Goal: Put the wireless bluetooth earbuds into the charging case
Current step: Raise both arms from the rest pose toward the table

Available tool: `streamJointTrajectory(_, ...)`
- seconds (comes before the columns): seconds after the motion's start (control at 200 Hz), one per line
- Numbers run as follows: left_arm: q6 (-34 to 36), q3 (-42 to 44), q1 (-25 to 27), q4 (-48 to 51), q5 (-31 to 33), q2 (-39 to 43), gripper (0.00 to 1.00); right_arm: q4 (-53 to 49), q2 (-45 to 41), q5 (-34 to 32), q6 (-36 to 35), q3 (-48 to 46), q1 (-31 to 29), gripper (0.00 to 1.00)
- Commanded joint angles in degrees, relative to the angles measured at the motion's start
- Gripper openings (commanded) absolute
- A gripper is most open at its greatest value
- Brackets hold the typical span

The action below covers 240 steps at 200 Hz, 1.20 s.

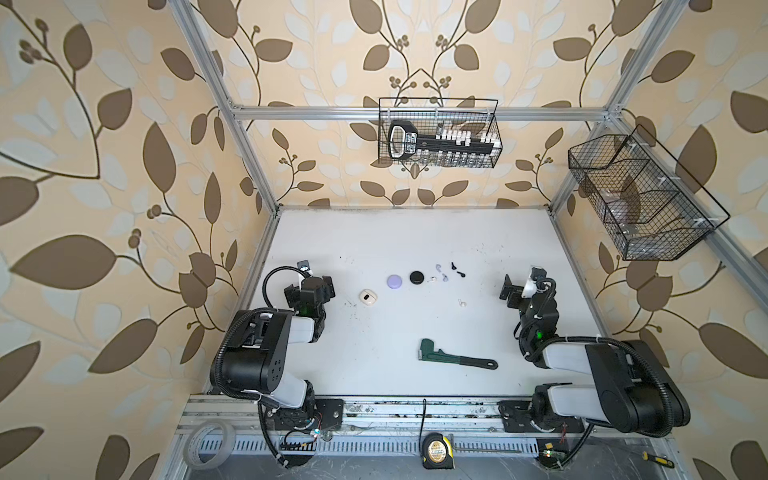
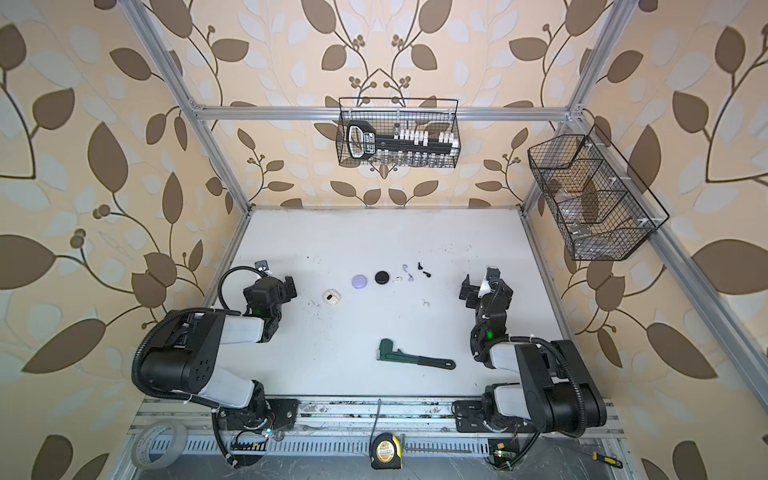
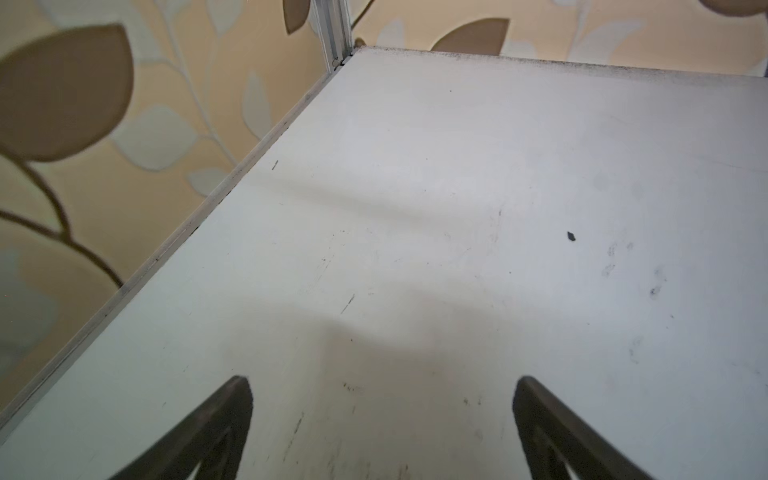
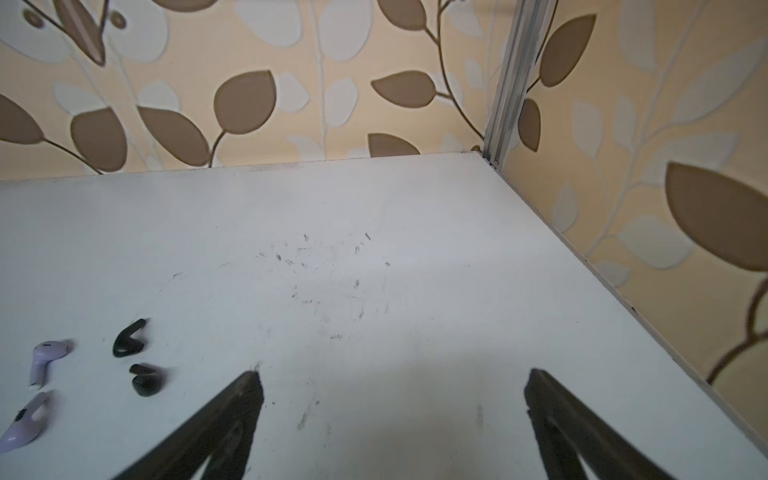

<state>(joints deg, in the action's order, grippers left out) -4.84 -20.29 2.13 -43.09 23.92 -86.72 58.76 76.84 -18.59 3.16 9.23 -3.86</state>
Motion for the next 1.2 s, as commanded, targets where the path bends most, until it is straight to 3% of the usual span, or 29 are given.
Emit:
streamJointTrajectory(0.0,-0.61,-0.76,-0.64,-1.21,-0.46,1.27,0.99,1.38,0.04,0.34,-0.61,-0.18,-0.10,1.00)
streamJointTrajectory(0.855,-0.60,-0.67,-0.63,-1.29,-0.38,1.29,0.99,1.73,-0.24,0.65,-0.60,-0.43,-0.01,1.00)
streamJointTrajectory(0.935,0.23,-0.24,-0.64,-2.00,-1.21,1.75,0.99,-4.64,-2.53,2.46,-1.31,2.05,-0.01,1.00)
streamJointTrajectory(1.02,0.73,-1.18,-0.55,1.44,-2.15,3.87,0.99,-16.08,-7.53,-1.52,-0.82,5.93,-0.17,1.00)
streamJointTrajectory(1.12,-2.59,-5.48,-0.46,14.66,2.58,10.32,0.99,-21.43,-12.95,-4.21,0.90,6.67,0.03,1.00)
streamJointTrajectory(1.195,-3.15,-8.29,-0.44,21.09,1.67,13.24,0.99,-26.10,-17.57,-3.85,3.18,7.68,0.17,1.00)
